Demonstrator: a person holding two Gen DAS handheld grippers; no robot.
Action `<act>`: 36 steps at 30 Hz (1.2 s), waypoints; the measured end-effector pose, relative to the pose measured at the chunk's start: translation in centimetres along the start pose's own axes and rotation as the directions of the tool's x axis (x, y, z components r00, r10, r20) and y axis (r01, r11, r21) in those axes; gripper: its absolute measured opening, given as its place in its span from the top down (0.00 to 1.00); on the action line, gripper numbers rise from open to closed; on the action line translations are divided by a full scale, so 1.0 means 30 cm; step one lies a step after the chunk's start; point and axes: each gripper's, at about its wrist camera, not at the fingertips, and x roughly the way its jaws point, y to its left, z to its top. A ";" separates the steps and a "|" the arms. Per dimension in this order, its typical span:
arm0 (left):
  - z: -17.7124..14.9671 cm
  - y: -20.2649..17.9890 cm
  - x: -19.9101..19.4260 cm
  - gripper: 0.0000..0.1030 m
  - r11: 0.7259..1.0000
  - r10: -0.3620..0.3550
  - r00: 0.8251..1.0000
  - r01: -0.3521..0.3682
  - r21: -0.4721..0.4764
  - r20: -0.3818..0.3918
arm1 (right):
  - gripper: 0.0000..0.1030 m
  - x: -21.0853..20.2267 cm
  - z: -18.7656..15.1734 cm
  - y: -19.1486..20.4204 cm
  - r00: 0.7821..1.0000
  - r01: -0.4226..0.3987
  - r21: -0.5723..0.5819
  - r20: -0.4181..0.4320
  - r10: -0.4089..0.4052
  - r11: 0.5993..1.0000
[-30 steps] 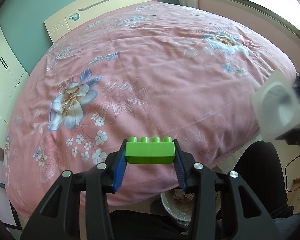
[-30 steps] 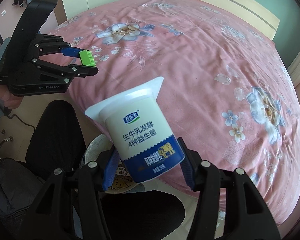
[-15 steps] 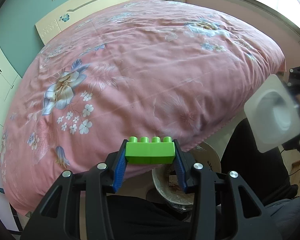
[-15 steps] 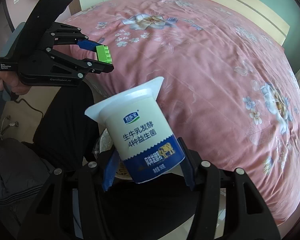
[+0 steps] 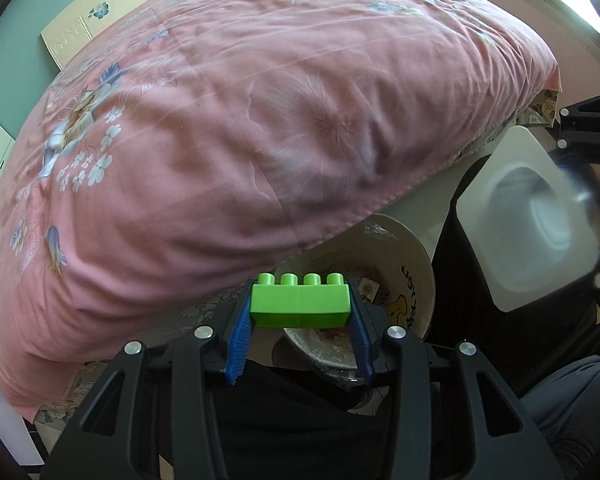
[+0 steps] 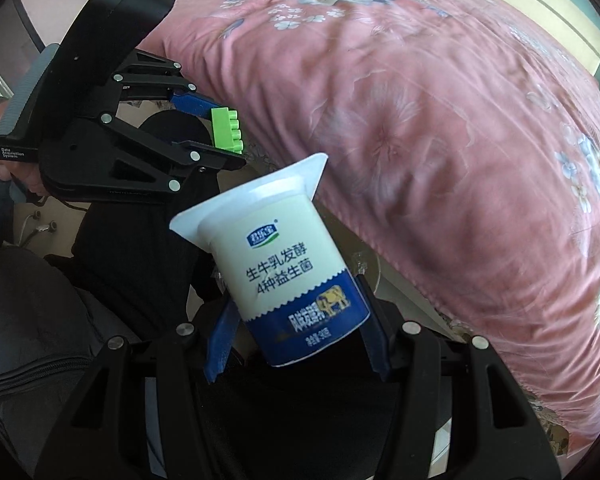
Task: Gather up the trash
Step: 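Carry the green brick and yogurt cup with both tools over the wastebasket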
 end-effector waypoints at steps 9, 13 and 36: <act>-0.040 -0.034 0.149 0.56 0.999 -0.048 0.995 0.048 -0.005 -0.090 | 0.46 0.154 -0.014 -0.014 0.995 -0.063 0.021 -0.074 0.065 0.998; -0.058 -0.042 0.221 0.56 0.997 -0.072 0.989 0.070 -0.019 -0.131 | 0.46 0.230 -0.021 -0.037 0.990 -0.086 0.040 -0.108 0.090 0.996; -0.132 -0.058 0.565 0.56 0.994 -0.111 0.949 0.100 -0.052 -0.294 | 0.46 0.557 -0.031 -0.075 0.949 -0.150 0.093 -0.265 0.170 0.984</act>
